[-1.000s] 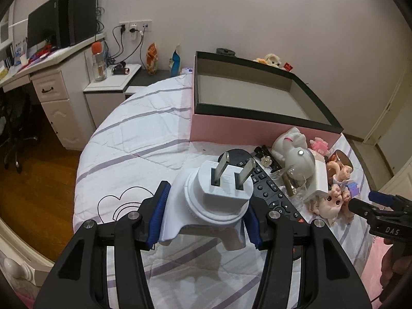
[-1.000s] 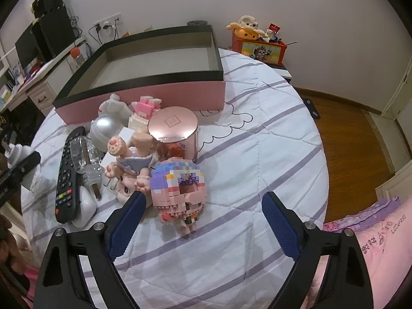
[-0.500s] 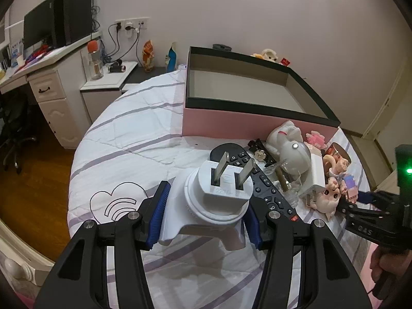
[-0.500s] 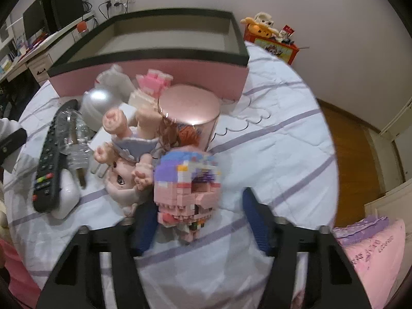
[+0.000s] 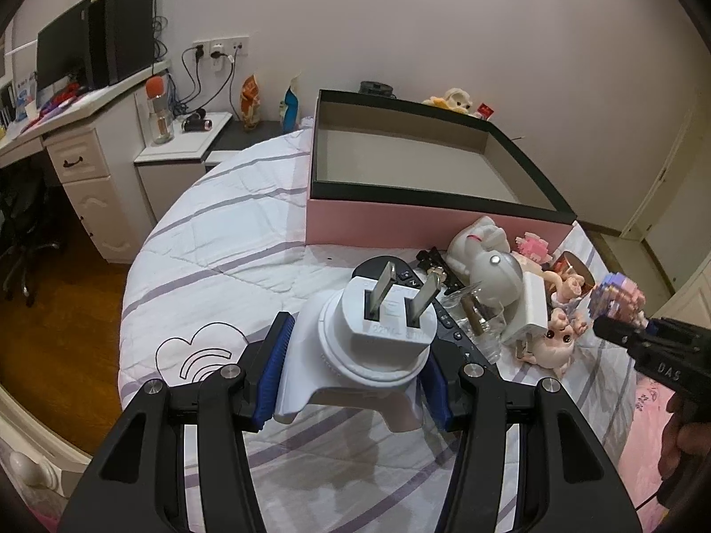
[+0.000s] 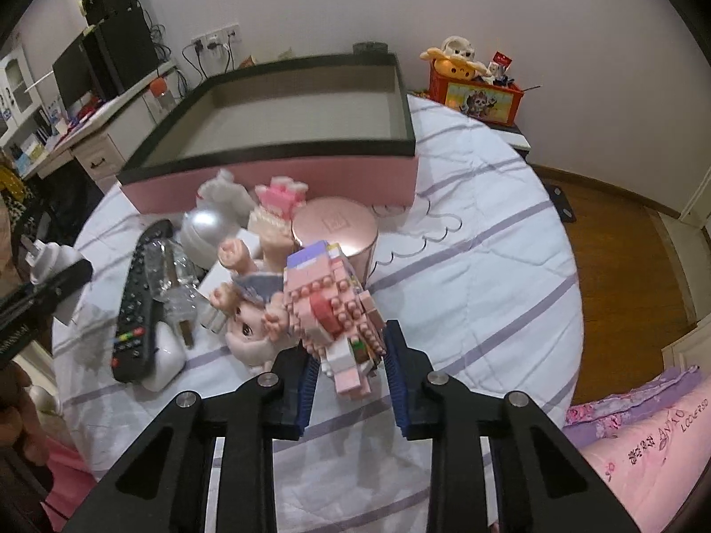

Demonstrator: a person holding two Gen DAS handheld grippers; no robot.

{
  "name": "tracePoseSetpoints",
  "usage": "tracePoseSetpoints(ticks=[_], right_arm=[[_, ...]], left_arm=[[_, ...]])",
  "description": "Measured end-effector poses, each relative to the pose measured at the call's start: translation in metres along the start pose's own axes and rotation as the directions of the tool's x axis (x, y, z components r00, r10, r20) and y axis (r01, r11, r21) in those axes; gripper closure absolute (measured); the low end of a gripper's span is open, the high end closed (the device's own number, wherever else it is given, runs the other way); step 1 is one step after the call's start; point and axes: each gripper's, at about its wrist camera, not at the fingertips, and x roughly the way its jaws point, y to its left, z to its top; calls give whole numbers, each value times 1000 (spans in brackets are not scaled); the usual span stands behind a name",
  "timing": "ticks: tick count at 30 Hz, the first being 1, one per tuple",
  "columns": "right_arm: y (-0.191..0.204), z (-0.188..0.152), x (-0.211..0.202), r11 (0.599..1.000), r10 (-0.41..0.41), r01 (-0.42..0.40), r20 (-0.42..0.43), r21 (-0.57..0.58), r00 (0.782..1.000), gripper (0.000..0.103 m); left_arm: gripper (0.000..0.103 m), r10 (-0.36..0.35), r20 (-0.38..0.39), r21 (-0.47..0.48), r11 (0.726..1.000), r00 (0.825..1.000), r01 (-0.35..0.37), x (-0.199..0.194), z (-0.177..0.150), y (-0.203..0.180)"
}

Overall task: Organize rigid objects
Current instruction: 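Close the right gripper on the pink block-built pig figure, then carry the plug adapter and block pig into the tray and release both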

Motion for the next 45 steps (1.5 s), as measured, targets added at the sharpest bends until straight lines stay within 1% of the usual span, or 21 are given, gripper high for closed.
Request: tracePoseSetpoints(ticks=[5,10,16,20,24,27,31,36,39,43,45], right_arm=[[-2,3,-1,1000,19,-19,7,6,1000,75],[1,2,-12,999,51,-52,25,16,998,75],[12,15,-27,997,82,-82,65,-11,994,75],[23,35,-36,993,108,-103,102,-48,989,75],[30,63,-44,991,125,-115,146,-76,981,75],[34,89,-41,990,127,-113,169,-88,977,75],[35,117,-31,989,132,-116,180,-94,975,75],[30,147,-7,989,138,-126,167,-78,976,75],[25,165,14,990,135,-127,146,-64,980,75],[17,186,46,991,132,-129,100,-39,986,75],[12,197,67,991,130,-128,62,-23,990,75]], left_arm=[[50,3,9,-4,1000,1000,-3,-3,1,1],[50,2,18,-3,1000,1000,-2,-7,3,1],[50,-10,39,10,1000,999,10,-14,15,-4],[50,-16,58,29,999,998,14,-17,31,-10],[50,-16,95,44,999,995,12,-18,61,-16],[50,-18,111,56,998,994,12,-15,86,-20],[49,-16,116,63,998,993,8,1,120,-26],[49,3,110,74,997,994,-11,24,153,-33],[49,14,103,84,996,995,-23,42,171,-39],[49,25,58,83,996,998,-30,79,195,-43],[49,32,35,80,996,999,-35,96,202,-44]])
